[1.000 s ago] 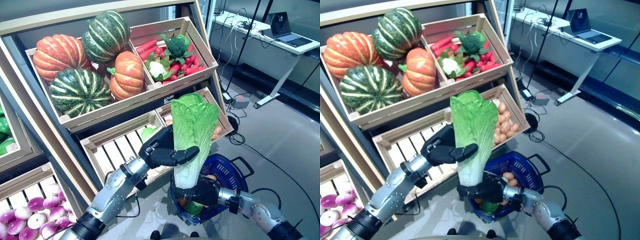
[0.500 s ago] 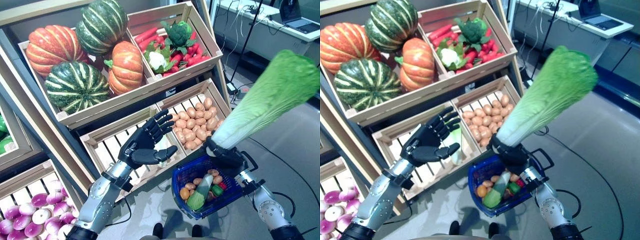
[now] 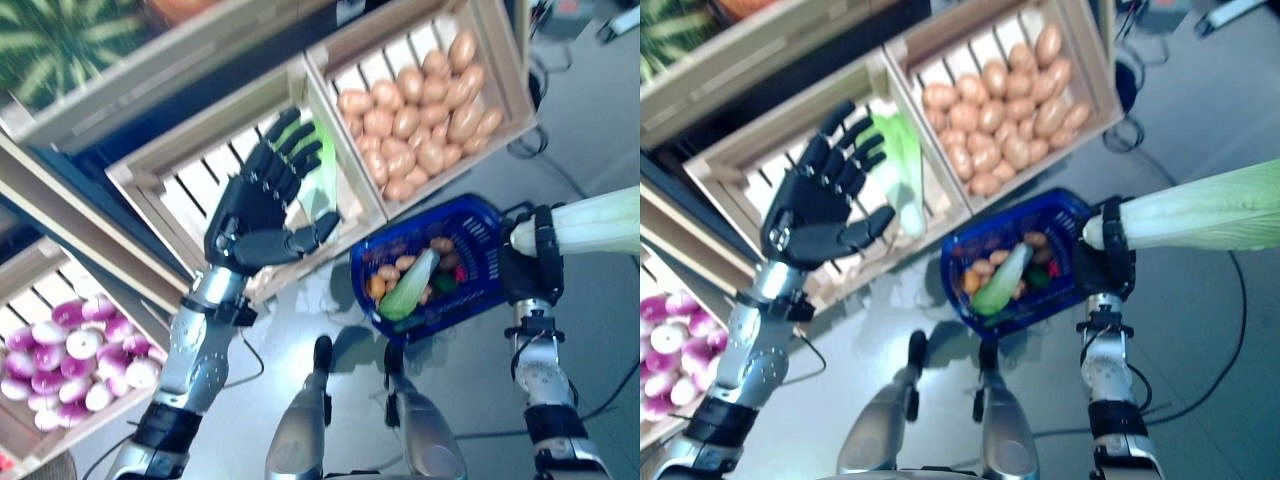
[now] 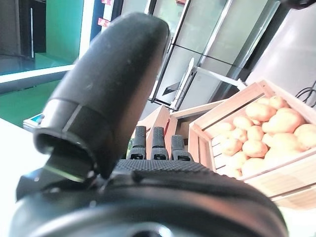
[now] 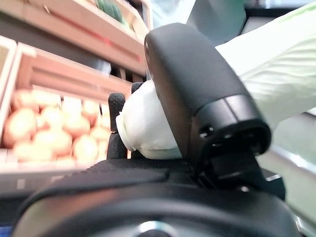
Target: Put vegetables into the basket
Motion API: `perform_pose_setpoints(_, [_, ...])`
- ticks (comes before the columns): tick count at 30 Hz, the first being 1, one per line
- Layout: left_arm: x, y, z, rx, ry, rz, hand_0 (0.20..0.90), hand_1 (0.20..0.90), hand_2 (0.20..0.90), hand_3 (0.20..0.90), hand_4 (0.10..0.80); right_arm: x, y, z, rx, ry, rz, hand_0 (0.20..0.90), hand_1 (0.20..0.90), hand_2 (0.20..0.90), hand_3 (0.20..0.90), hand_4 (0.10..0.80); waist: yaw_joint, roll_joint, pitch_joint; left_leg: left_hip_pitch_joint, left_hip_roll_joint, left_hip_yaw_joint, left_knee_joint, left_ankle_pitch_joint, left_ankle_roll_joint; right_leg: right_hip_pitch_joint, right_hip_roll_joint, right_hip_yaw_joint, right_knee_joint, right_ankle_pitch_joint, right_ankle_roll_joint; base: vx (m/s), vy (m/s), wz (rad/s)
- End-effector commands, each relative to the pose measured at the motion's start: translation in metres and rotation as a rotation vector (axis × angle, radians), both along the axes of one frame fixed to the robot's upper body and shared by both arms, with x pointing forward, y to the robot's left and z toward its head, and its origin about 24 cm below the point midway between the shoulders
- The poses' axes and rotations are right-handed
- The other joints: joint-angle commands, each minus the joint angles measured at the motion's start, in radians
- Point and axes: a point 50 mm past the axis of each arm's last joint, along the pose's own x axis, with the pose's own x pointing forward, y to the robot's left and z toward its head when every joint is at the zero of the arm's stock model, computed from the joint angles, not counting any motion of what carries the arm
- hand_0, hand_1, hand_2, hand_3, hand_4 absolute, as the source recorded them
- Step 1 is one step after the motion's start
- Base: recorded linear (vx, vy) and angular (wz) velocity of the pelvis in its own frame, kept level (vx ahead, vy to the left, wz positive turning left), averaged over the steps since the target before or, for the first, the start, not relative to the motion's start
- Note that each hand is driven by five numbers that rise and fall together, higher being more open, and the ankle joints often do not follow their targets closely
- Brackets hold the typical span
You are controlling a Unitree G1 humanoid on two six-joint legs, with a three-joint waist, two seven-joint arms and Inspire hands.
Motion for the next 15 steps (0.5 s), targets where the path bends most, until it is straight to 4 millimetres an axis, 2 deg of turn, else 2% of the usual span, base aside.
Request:
perform_pose_setpoints(1, [-0.016, -0.002, 0.038, -0.057, -0.277, 0.011, 0.9, 0.9, 0.9, 0.9, 0.8, 0.008, -0.006, 0.04, -0.009, -0.169, -0.063, 0.3, 0.3, 0.3, 0.3, 0.4, 0.013, -0.033, -0.066, -0.137, -0.067, 0.016, 0.181, -0.064, 0.024, -0.082, -0.009, 0.001, 0.185, -0.036, -0.028, -0.119, -0.016, 0.13])
perform_pose_setpoints(7, [-0.013, -0.025, 0.06, -0.067, -0.377, -0.048, 0.9, 0.9, 0.9, 0.9, 0.8, 0.036, -0.003, 0.04, 0.065, -0.05, -0.076, 0.3, 0.3, 0.3, 0.3, 0.4, 0.038, -0.031, -0.042, -0.299, -0.075, 0.019, 0.451, -0.172, 0.032, -0.221, -0.03, -0.003, 0.434, -0.127, -0.062, -0.027, 0.005, 0.09])
perform_pose_setpoints(12, [-0.012, -0.035, 0.076, -0.071, -0.433, -0.083, 0.9, 0.9, 0.9, 0.9, 0.8, 0.052, 0.002, 0.047, 0.034, 0.029, -0.05, 0.3, 0.3, 0.3, 0.3, 0.4, 0.054, -0.024, -0.027, -0.39, -0.089, 0.03, 0.577, -0.216, 0.047, -0.318, -0.047, -0.01, 0.567, -0.164, -0.07, -0.01, 0.002, 0.07])
perform_pose_setpoints(15, [-0.011, -0.039, 0.083, -0.077, -0.442, -0.089, 0.9, 0.9, 0.9, 0.9, 0.8, 0.059, 0.004, 0.045, -0.002, 0.163, -0.074, 0.3, 0.3, 0.3, 0.3, 0.4, 0.059, -0.018, -0.021, -0.445, -0.098, 0.034, 0.647, -0.238, 0.049, -0.377, -0.05, -0.011, 0.64, -0.18, -0.079, 0.05, 0.012, 0.06])
